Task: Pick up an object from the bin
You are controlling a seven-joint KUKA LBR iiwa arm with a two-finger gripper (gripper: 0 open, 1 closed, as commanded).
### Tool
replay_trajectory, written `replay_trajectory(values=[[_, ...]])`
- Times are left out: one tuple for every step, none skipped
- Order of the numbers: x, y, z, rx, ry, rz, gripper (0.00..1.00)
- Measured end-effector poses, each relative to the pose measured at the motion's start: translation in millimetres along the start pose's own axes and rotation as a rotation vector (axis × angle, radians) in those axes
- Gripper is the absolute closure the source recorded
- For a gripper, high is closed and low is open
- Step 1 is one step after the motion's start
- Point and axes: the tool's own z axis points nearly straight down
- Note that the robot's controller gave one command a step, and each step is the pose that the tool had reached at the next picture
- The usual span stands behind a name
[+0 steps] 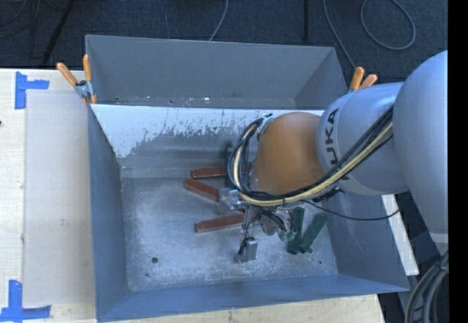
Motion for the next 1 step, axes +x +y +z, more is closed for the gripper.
replay_trajectory(values=[[-0.4, 0.2, -0.4, 0.0, -0.001, 0.002, 1.0]])
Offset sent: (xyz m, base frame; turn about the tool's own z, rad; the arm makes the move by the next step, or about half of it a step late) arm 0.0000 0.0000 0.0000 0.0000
